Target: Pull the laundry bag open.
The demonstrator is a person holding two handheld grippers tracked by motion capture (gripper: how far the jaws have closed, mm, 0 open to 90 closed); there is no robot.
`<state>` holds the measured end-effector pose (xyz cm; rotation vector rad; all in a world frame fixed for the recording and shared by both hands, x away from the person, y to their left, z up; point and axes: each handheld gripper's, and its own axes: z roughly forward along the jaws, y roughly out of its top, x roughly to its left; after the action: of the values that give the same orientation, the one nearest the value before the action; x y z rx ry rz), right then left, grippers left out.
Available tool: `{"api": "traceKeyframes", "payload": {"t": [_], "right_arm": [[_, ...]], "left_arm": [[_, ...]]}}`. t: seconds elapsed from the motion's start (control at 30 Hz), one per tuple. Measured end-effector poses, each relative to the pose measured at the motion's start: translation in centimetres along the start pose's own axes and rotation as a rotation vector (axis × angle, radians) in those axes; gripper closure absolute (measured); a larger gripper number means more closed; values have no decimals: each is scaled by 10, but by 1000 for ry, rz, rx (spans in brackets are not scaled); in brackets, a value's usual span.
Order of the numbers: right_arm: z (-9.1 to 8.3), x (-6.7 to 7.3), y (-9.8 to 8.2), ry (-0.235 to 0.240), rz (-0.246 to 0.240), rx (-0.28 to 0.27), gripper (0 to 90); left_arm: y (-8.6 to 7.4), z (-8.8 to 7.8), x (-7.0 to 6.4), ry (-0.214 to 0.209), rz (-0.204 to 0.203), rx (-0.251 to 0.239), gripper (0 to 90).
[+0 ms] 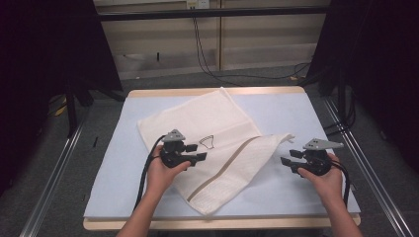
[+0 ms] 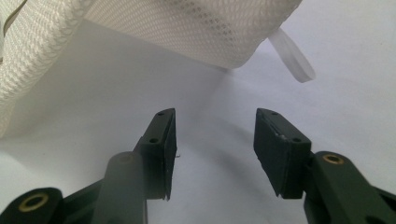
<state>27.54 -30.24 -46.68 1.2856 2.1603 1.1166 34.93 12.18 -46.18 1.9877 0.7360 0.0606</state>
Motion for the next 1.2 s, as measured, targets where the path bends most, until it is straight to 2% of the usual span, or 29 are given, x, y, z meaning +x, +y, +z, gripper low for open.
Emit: {"api": "traceKeyframes", "payload": {"t": [0.07,0.13,0.2,0.23,0.3,0.33,0.37,0.4,0.43,0.5,0.53,0.57,0.6,0.63,0.67,0.77,0.87,0.93,1.0,1.07,1.17,1.2], "right_arm": [[1,0,0,1,-2,6,488],[2,1,0,-4,2,11,482],[2,2,0,-2,0,13,479],[2,2,0,-2,0,13,479],[2,2,0,-5,0,11,477],[2,1,0,-11,1,10,473],[2,1,-1,-10,0,14,473],[2,1,-1,-13,-4,17,473],[2,1,-1,-14,-3,18,474],[2,1,-1,-13,-3,19,474],[2,1,-1,-15,-3,19,477],[2,1,-1,-19,-11,22,492],[2,1,-1,-18,-13,25,503],[2,1,-1,-18,-17,27,513],[2,0,-2,-17,-15,30,516],[0,-3,-4,-27,-11,44,535],[-2,-7,-7,-38,-5,48,579],[-3,-8,-8,-42,-1,50,597],[-5,-10,-7,-51,16,29,628],[-5,-11,-6,-48,22,17,628],[-4,-11,-4,-48,24,7,622],[-4,-11,-2,-53,21,6,620]], "left_arm": [[-5,13,-5,-14,27,19,414],[-6,16,-5,-17,28,32,411],[-10,21,-5,-13,24,84,425],[-10,21,-5,-13,24,84,446],[-13,24,-8,-3,46,133,462],[-14,26,-9,3,69,158,509],[-15,27,-11,19,85,159,557],[-16,28,-16,59,114,158,602],[-16,27,-19,77,133,171,647],[-17,28,-19,75,138,162,766],[-17,27,-20,78,141,164,766],[-17,27,-19,80,139,170,841],[-17,25,-19,81,126,170,869],[-19,26,-18,73,120,147,874],[-19,24,-17,71,114,163,877],[-20,21,-14,54,95,156,880],[-20,14,-12,49,77,179,881],[-20,13,-11,39,68,176,880],[-22,6,-7,18,52,191,877],[-22,4,-6,10,40,179,869],[-20,2,-6,12,32,170,830],[-18,1,-6,22,34,169,734]]}}
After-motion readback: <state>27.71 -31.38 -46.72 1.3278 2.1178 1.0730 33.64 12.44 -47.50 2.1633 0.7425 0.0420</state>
